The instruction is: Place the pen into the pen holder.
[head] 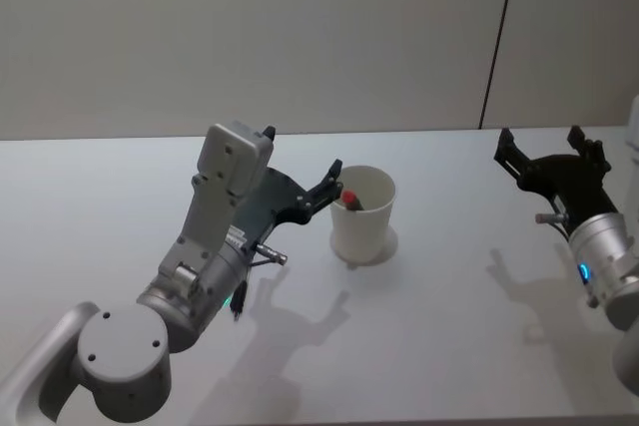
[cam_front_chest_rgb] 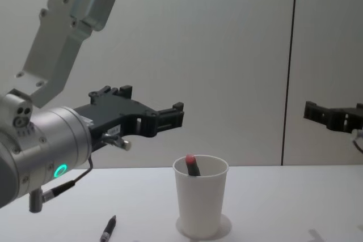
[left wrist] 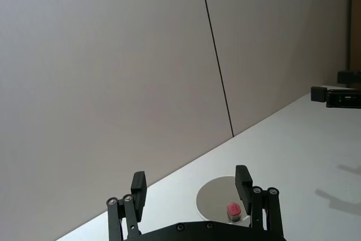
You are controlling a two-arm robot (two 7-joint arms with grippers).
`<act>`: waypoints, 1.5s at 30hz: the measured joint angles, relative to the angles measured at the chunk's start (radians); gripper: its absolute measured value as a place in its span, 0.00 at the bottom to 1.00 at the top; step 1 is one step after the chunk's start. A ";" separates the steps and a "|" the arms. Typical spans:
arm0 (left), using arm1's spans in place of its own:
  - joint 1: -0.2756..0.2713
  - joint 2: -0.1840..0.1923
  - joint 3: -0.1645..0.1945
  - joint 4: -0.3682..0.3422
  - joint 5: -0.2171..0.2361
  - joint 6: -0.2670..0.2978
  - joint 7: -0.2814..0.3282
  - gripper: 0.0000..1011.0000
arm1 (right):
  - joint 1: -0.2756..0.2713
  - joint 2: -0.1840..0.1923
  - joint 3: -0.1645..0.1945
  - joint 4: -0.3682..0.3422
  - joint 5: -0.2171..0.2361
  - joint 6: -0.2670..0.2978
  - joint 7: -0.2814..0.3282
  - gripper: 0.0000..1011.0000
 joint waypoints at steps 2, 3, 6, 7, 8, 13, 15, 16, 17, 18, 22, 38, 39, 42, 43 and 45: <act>0.001 0.001 -0.002 -0.002 -0.005 0.006 0.004 0.99 | -0.003 0.001 0.001 -0.002 0.000 0.001 -0.001 0.99; 0.002 0.002 -0.003 -0.004 -0.009 0.013 0.008 0.99 | -0.003 0.002 0.001 -0.002 0.000 0.001 -0.001 0.99; 0.004 0.003 -0.008 -0.008 -0.020 0.027 0.017 0.99 | -0.006 0.003 0.002 -0.003 0.001 0.002 -0.002 0.99; 0.006 0.004 -0.011 -0.010 -0.028 0.037 0.023 0.99 | -0.007 0.003 0.002 -0.004 0.001 0.003 -0.002 0.99; 0.006 0.004 -0.011 -0.010 -0.028 0.037 0.023 0.99 | -0.007 0.003 0.002 -0.004 0.001 0.003 -0.002 0.99; 0.009 0.005 -0.021 -0.013 -0.066 0.073 0.042 0.99 | -0.010 0.005 0.003 -0.006 0.002 0.003 -0.003 0.99; 0.010 0.005 -0.024 -0.013 -0.079 0.083 0.046 0.99 | -0.010 0.005 0.003 -0.006 0.002 0.004 -0.003 0.99; 0.010 0.005 -0.028 -0.013 -0.092 0.094 0.049 0.99 | -0.011 0.005 0.003 -0.006 0.002 0.004 -0.003 0.99; 0.010 0.005 -0.029 -0.013 -0.101 0.101 0.051 0.99 | -0.011 0.005 0.004 -0.006 0.002 0.004 -0.003 0.99; 0.010 0.004 -0.032 -0.011 -0.115 0.112 0.054 0.99 | -0.011 0.005 0.004 -0.007 0.002 0.004 -0.003 0.99; 0.010 0.001 -0.040 -0.001 -0.155 0.143 0.058 0.99 | -0.012 0.006 0.004 -0.007 0.002 0.005 -0.004 0.99; -0.004 -0.016 -0.061 0.079 -0.267 0.243 0.053 0.99 | -0.014 0.007 0.005 -0.008 0.002 0.005 -0.004 0.99; -0.005 -0.017 -0.061 0.083 -0.270 0.247 0.052 0.99 | -0.014 0.007 0.005 -0.008 0.002 0.005 -0.004 0.99; -0.009 -0.021 -0.063 0.097 -0.278 0.263 0.049 0.99 | -0.014 0.007 0.005 -0.008 0.002 0.005 -0.004 0.99; -0.010 -0.022 -0.064 0.102 -0.280 0.267 0.049 0.99 | -0.014 0.007 0.005 -0.008 0.002 0.005 -0.004 0.99; -0.012 -0.024 -0.065 0.112 -0.285 0.280 0.048 0.99 | -0.014 0.007 0.005 -0.008 0.002 0.005 -0.004 0.99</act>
